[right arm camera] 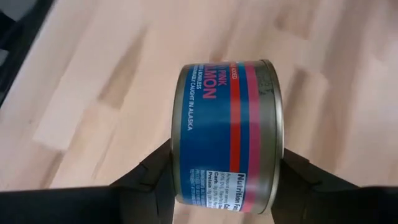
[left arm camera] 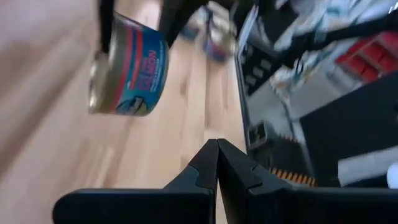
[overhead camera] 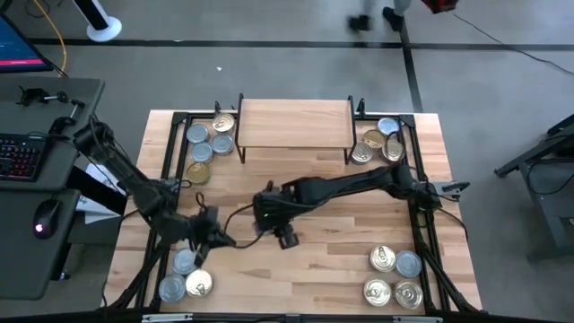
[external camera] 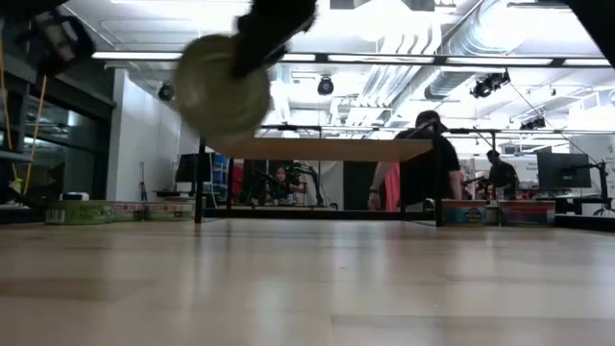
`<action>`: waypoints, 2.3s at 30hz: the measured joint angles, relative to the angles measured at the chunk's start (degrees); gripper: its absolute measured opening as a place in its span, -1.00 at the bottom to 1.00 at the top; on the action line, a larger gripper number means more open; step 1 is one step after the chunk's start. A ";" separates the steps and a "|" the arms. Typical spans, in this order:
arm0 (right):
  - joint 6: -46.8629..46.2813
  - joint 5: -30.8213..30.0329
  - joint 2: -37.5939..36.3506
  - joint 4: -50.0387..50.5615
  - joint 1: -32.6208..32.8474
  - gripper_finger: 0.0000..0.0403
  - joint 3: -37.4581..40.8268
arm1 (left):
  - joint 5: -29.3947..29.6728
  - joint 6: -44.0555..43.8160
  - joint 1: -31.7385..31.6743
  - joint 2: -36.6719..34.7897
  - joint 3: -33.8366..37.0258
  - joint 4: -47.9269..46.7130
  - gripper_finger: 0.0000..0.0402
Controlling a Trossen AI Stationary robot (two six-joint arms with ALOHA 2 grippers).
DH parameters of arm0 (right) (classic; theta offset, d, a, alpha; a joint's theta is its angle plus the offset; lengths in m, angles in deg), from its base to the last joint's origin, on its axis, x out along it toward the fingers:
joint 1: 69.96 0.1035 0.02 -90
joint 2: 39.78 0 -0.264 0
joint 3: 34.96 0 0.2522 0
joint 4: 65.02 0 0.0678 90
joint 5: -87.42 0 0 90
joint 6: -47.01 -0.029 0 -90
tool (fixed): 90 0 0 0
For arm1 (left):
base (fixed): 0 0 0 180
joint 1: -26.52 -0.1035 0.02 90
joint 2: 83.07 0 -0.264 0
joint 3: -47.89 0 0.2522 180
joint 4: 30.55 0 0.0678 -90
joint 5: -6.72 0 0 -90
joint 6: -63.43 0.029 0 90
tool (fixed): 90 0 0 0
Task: Stack canned seafood by type on shelf
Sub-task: Put the blue pink tuna can on the shelf, then put the green tuna can on the shelf
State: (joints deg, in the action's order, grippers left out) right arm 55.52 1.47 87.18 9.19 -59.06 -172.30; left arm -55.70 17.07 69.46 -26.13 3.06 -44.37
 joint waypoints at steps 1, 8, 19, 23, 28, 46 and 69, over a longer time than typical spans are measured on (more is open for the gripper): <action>-1.43 -0.41 -1.14 1.99 -0.04 -0.18 0.82 | 0.05 0.41 -1.14 -1.10 0.00 0.32 -1.00; -14.12 -3.71 -14.27 4.77 1.62 -0.18 20.52 | -4.92 3.10 -8.53 -5.26 -0.02 0.24 -1.00; -38.28 -18.83 -43.86 -1.05 1.71 -0.18 51.77 | -14.28 12.50 -21.68 -4.56 0.00 9.47 -1.00; -28.41 -28.89 -45.35 -0.87 -5.27 -0.18 47.76 | -21.22 10.86 -31.58 -2.44 -0.57 18.08 -1.00; -6.55 -40.71 -44.38 -3.77 -14.81 -0.18 42.98 | -24.41 8.94 -40.95 0.57 -4.75 17.51 -1.00; 26.99 -48.39 -38.05 -19.38 -30.14 -0.18 49.87 | -25.62 23.42 -46.37 0.59 -12.12 17.47 -1.00; 12.57 -42.07 -33.54 -3.97 -27.95 0.37 43.25 | -37.81 24.07 -52.67 -9.52 -12.15 14.82 -1.00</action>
State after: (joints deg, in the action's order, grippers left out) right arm 68.10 -40.60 53.64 5.23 -87.01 -129.05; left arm -93.50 41.14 16.79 -35.65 -9.09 -29.55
